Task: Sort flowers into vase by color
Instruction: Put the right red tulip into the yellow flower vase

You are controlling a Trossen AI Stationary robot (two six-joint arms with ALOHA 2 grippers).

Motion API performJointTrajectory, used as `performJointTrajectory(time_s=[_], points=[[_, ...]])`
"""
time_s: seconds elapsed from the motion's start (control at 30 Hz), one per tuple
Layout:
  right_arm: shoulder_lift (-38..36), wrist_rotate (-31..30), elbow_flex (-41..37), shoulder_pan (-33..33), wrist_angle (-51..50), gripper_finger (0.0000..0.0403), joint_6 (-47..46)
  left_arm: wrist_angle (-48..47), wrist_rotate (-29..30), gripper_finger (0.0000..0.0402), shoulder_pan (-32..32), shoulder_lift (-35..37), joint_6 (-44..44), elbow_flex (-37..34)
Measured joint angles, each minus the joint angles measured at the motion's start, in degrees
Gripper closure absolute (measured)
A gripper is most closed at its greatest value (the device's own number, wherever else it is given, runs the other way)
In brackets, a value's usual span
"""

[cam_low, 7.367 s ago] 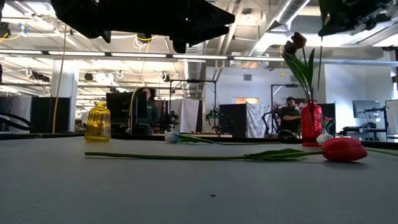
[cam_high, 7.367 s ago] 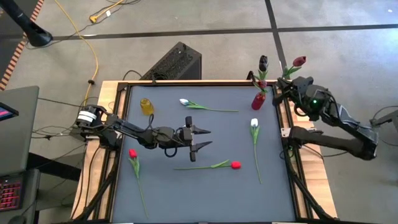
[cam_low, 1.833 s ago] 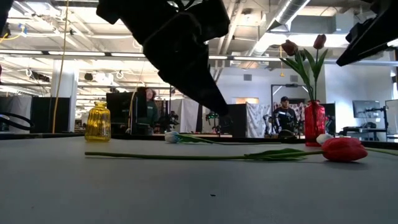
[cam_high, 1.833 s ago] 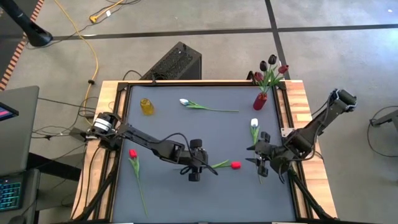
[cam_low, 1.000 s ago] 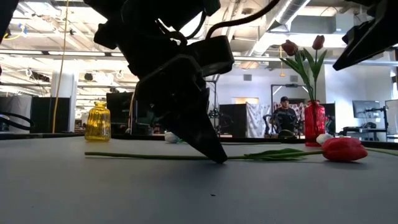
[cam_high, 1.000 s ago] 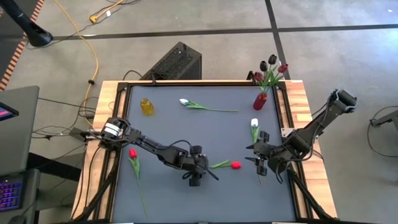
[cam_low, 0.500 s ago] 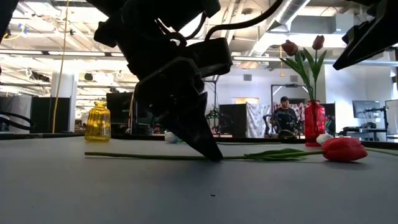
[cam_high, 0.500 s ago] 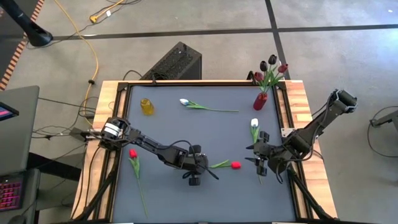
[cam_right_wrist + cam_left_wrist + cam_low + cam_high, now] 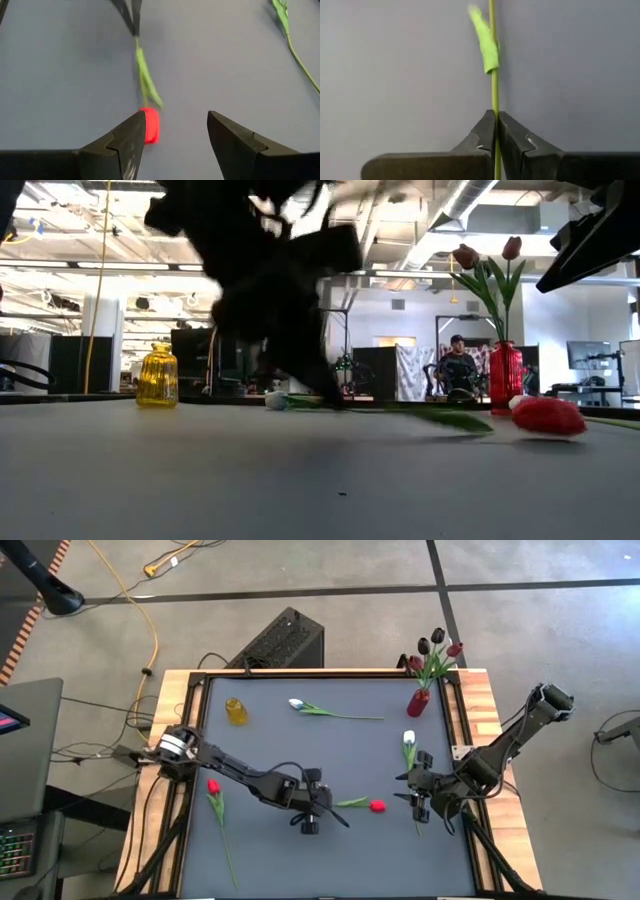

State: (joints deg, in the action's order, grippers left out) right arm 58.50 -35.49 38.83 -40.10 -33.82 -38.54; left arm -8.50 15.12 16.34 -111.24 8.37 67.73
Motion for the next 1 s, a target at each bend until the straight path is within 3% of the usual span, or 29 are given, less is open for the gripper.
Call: performJointTrajectory(time_s=[0.37, 0.53, 0.7, 1.0], points=[[0.0, 2.2, 0.0, -0.1, 0.0, 0.0165, 0.0, -1.4, 2.5, 0.0401, -2.1, 6.5, -4.1, 0.3], [0.0, 2.7, 0.0, -2.3, 0.0, 0.0165, -0.4, -0.8, 8.0, 0.0401, -2.6, 7.8, -4.0, -2.8], [0.0, 2.6, 0.0, -4.0, 0.1, 0.0165, -0.4, 14.3, 8.7, 0.0401, -3.2, 14.5, -1.3, -14.0], [0.0, 1.0, 0.0, -2.8, 0.4, 0.0165, -0.1, 54.8, 10.4, 0.0401, -4.7, 26.2, 1.9, -35.7]])
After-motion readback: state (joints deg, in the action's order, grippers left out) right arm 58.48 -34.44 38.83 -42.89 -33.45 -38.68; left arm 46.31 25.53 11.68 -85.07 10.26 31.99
